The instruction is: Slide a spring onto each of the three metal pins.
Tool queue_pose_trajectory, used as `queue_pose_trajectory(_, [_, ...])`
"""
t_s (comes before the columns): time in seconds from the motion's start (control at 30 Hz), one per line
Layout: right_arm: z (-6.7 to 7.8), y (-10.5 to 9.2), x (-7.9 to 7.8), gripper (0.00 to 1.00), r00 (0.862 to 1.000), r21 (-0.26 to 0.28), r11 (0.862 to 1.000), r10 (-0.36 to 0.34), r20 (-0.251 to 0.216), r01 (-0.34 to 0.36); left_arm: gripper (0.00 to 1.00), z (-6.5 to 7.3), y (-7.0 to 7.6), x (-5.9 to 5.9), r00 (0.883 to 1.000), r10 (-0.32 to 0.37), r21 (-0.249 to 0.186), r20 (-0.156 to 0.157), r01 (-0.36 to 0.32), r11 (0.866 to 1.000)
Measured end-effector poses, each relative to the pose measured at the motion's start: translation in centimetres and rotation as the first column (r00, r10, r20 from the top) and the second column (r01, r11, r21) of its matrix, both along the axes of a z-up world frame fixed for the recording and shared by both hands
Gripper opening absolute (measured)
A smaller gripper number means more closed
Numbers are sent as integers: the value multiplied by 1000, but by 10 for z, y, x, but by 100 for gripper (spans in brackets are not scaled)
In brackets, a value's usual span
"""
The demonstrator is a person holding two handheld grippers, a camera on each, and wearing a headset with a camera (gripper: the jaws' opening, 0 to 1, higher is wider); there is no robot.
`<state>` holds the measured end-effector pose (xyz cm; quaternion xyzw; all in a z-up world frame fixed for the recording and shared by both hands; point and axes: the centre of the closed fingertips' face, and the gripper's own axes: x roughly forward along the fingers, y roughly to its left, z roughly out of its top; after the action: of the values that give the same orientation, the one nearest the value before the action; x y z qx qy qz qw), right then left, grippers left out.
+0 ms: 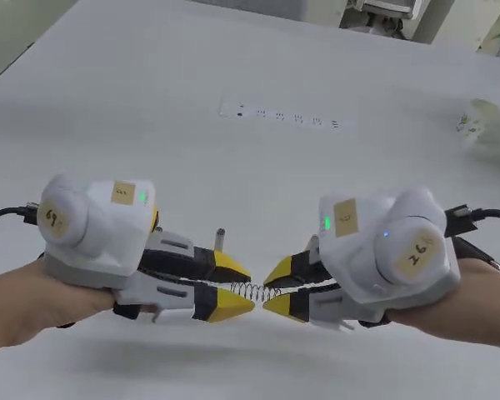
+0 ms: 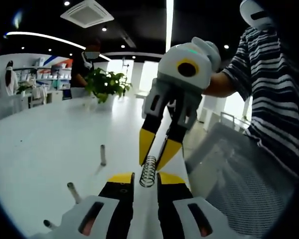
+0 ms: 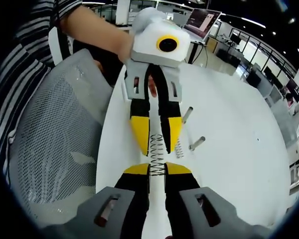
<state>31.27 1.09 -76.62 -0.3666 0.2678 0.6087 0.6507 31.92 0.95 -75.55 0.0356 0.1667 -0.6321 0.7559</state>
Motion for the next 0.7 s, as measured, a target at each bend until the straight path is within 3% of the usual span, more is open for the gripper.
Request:
queue_pose_trajectory(0.27, [0,-1,-2,8,1000,7,1000,-3,-2,3,4,4,-2,-4,1000,-9,-16,11,9,1000])
queue_pose_trajectory(0.7, [0,-3,-9,8,999,42,999,-14,-29,15,2,5,-4,-13,999,-46,-31,-6,46,998])
